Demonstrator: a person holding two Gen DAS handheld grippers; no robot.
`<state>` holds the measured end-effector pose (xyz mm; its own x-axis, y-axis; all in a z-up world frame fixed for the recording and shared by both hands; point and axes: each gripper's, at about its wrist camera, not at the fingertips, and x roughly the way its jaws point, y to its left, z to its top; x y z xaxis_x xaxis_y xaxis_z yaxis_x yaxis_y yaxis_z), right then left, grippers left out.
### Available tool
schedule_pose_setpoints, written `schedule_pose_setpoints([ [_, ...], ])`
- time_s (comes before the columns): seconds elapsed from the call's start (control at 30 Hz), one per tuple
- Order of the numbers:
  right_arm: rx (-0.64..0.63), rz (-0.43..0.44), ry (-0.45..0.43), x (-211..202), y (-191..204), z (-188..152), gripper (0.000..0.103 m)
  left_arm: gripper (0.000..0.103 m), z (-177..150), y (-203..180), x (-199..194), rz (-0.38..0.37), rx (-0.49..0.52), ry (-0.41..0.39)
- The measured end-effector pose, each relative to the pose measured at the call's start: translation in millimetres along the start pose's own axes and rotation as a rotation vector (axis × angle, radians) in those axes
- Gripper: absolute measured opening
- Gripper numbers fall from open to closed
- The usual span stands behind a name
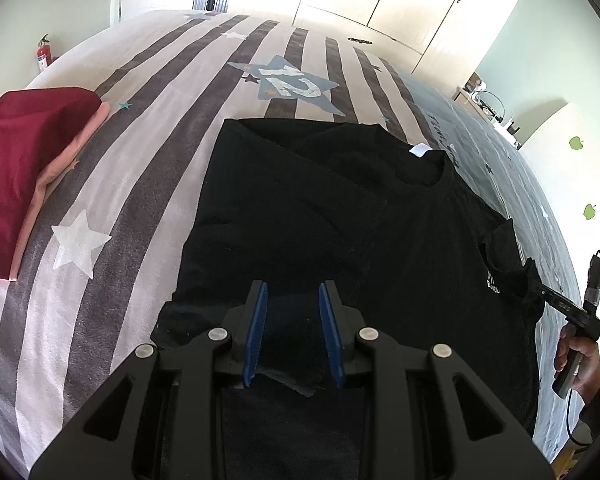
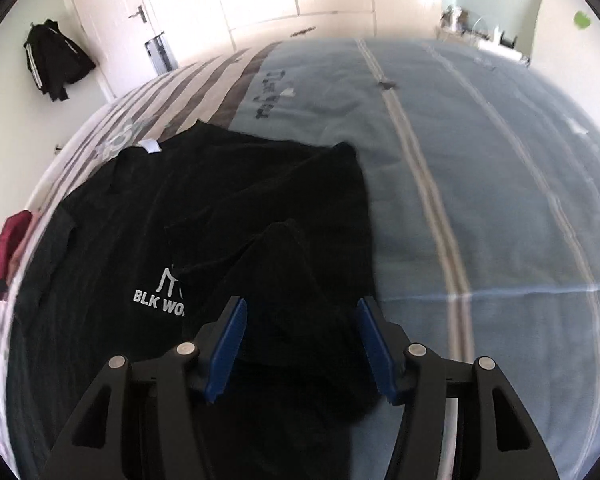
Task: Fold clothes
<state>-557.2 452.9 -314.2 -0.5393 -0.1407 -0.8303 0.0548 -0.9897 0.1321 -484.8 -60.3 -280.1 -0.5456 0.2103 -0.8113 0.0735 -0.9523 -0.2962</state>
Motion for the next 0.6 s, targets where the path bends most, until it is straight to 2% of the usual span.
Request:
schedule_pose_setpoints([
  [0.03, -0.005, 0.004, 0.003, 0.8, 2.3, 0.3, 0.004, 0.024, -0.6, -0.1, 0.7, -0.001, -0.003, 0.002],
  [0.07, -0.004, 0.011, -0.019, -6.0, 5.4, 0.2, 0.002, 0.024, -1.5, -0.3, 1.1, -0.003, -0.007, 0.003],
  [0.13, 0.008, 0.075, -0.05, -25.0, 15.9, -1.2, 0.002, 0.024, -3.5, -0.8, 1.9, -0.006, -0.015, 0.006],
  [0.23, 0.006, 0.193, -0.023, -40.4, 39.3, -11.6, 0.002, 0.024, -5.9, -1.2, 3.9, -0.011, -0.033, 0.014],
  [0.33, -0.073, 0.26, 0.027, -42.2, 68.2, -29.4, 0.003, 0.024, -8.3, -2.9, 6.4, -0.011, -0.04, 0.027],
  [0.4, -0.116, 0.23, 0.049, -40.3, 75.7, -39.5, 0.009, 0.024, -8.3, -4.7, 7.4, -0.011, -0.033, 0.033],
  [0.43, -0.104, 0.211, 0.053, -40.6, 72.3, -42.9, 0.01, 0.024, -8.2, -5.5, 7.9, -0.011, -0.03, 0.036],
  [0.5, -0.043, 0.149, 0.044, -40.4, 54.7, -46.8, 0.022, 0.024, -7.9, -7.3, 8.8, -0.011, -0.022, 0.04],
  [0.6, 0.0, 0.05, 0.024, -45.5, 31.3, -52.2, 0.027, 0.024, -7.4, -7.6, 8.7, -0.011, -0.02, 0.039],
])
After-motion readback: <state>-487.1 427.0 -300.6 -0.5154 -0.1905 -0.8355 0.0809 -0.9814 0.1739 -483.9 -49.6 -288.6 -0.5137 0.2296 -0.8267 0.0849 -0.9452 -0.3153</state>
